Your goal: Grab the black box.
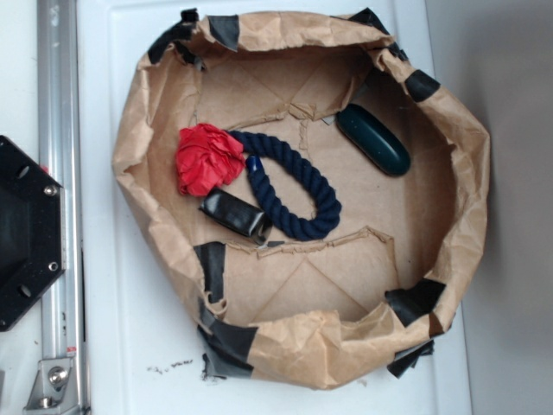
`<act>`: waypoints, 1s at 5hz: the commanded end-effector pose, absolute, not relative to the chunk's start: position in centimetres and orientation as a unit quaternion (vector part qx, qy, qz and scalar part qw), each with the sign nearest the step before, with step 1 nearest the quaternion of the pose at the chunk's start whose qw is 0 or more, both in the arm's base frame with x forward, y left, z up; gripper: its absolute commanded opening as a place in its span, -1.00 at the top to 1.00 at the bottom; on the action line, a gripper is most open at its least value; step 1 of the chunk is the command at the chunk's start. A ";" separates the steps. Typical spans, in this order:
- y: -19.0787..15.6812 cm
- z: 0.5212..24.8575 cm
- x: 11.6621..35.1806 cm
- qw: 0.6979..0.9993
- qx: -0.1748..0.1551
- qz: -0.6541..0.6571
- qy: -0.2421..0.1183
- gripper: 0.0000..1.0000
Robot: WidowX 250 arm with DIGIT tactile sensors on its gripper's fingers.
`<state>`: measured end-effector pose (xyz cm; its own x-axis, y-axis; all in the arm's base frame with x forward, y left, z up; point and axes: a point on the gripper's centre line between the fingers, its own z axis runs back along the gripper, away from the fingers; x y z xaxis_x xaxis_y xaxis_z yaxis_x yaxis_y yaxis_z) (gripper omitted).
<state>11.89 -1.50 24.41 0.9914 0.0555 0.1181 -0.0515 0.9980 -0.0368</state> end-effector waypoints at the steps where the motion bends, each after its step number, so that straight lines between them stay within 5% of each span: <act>1: -1.5 24.4 11.9 0.998 -0.017 0.027 -0.060 -1.00; 2: 0.4 23.1 16.9 0.996 0.036 0.004 -0.088 -1.00; 3: 1.2 23.5 21.7 0.993 0.051 -0.032 -0.105 -1.00; 4: 2.8 21.5 24.6 0.991 0.048 -0.071 -0.098 -1.00; 5: 5.0 16.4 25.4 0.992 0.041 -0.098 -0.074 -1.00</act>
<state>25.15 4.63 15.41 0.9722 -0.2126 0.0983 0.2056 0.9756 0.0770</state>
